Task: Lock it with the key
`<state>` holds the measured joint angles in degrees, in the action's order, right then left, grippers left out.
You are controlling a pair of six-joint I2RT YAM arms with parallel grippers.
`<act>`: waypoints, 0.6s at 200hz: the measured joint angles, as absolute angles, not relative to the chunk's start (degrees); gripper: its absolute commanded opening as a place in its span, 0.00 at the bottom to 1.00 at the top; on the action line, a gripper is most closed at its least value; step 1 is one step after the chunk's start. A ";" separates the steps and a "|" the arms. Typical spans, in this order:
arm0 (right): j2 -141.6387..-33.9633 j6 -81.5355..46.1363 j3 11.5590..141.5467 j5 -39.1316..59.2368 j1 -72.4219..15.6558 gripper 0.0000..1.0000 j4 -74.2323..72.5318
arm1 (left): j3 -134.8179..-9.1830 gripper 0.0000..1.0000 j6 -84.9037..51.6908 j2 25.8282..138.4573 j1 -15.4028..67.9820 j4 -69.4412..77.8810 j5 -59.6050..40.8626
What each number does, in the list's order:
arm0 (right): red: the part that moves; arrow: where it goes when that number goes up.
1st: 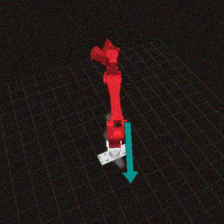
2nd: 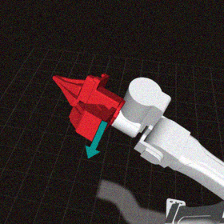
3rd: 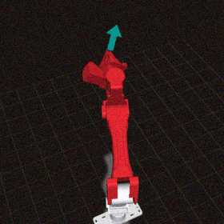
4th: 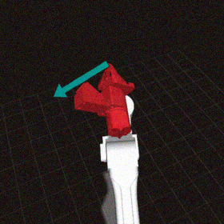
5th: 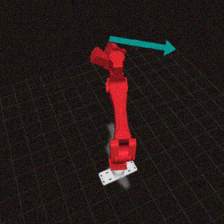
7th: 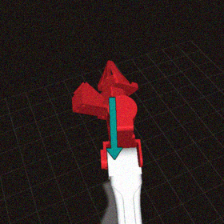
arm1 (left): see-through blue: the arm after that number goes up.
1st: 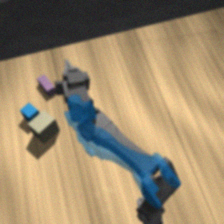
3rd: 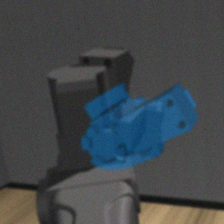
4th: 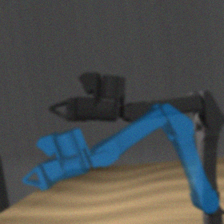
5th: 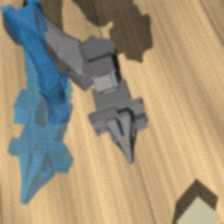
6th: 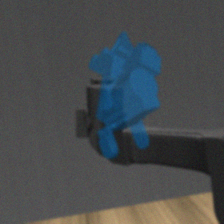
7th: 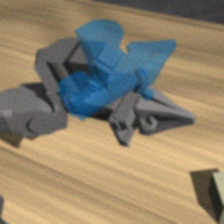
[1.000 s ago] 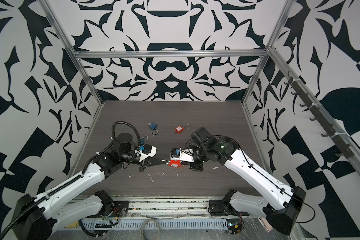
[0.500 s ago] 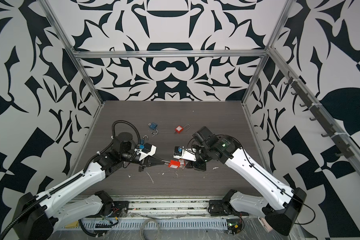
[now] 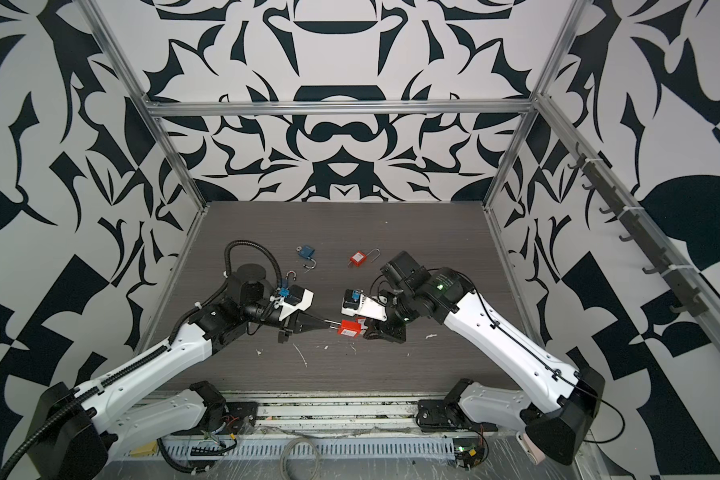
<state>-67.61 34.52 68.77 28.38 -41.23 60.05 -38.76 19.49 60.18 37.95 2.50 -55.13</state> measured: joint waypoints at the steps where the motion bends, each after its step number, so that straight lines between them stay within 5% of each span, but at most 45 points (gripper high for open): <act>1: -67.66 34.50 68.77 28.38 -41.23 0.26 60.07 | -38.76 0.00 19.49 60.18 37.95 2.50 -55.13; 57: -69.14 34.96 68.77 28.29 -41.36 0.00 59.48 | -38.65 0.00 19.57 60.18 38.00 2.28 -54.30; 120: -68.66 38.20 67.66 26.02 -41.78 0.00 58.00 | -38.65 0.00 21.26 60.01 36.80 0.64 -53.80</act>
